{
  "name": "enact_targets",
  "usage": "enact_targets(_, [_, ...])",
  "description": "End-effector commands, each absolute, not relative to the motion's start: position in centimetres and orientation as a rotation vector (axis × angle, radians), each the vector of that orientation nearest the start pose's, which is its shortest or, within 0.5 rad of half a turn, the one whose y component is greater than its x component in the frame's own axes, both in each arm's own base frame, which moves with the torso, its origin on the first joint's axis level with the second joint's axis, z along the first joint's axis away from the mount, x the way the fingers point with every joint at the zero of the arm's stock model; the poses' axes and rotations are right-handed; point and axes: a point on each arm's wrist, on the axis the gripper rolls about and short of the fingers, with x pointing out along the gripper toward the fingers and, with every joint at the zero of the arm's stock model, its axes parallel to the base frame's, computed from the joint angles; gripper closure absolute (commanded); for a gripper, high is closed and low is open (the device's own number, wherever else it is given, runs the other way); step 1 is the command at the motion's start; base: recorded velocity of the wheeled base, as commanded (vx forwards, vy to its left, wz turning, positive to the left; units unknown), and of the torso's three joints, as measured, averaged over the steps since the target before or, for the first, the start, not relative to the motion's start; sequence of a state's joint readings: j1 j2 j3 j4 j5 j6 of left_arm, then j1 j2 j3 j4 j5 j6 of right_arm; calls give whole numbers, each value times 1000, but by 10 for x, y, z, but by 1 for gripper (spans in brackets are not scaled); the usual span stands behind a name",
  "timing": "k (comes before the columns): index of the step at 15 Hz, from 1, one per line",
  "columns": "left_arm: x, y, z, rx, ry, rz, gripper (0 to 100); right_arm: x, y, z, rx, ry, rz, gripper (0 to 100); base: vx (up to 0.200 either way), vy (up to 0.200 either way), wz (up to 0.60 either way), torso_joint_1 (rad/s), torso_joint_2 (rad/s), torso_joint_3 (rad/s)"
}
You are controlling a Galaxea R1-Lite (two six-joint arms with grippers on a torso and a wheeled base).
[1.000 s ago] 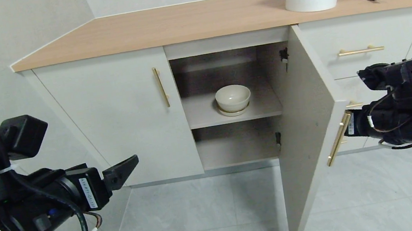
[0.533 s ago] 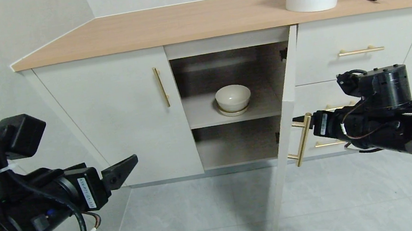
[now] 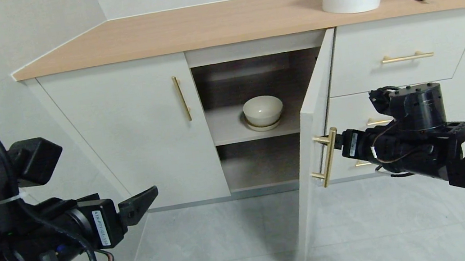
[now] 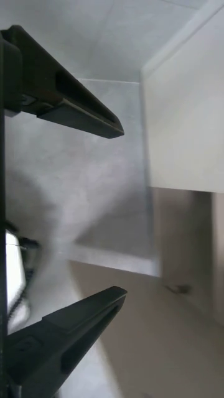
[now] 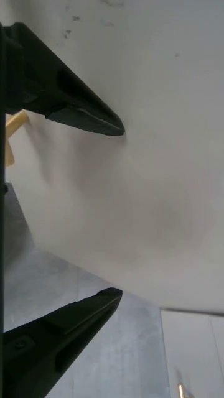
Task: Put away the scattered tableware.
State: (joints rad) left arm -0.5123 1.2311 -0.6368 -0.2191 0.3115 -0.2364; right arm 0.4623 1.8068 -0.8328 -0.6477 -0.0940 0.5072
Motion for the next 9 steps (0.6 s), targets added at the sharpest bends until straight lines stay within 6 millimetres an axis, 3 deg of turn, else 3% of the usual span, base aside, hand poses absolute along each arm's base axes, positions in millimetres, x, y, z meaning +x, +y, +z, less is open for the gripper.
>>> enact_targets(1, [162, -83, 211, -84, 363, -157, 0, 298, 153, 151, 425, 393, 291, 0, 200, 0, 0, 7, 2, 2])
enact_targets(9, [163, -84, 210, -81, 369, -156, 0, 308, 166, 146, 480, 374, 300, 0, 200, 0, 0, 3, 3, 2])
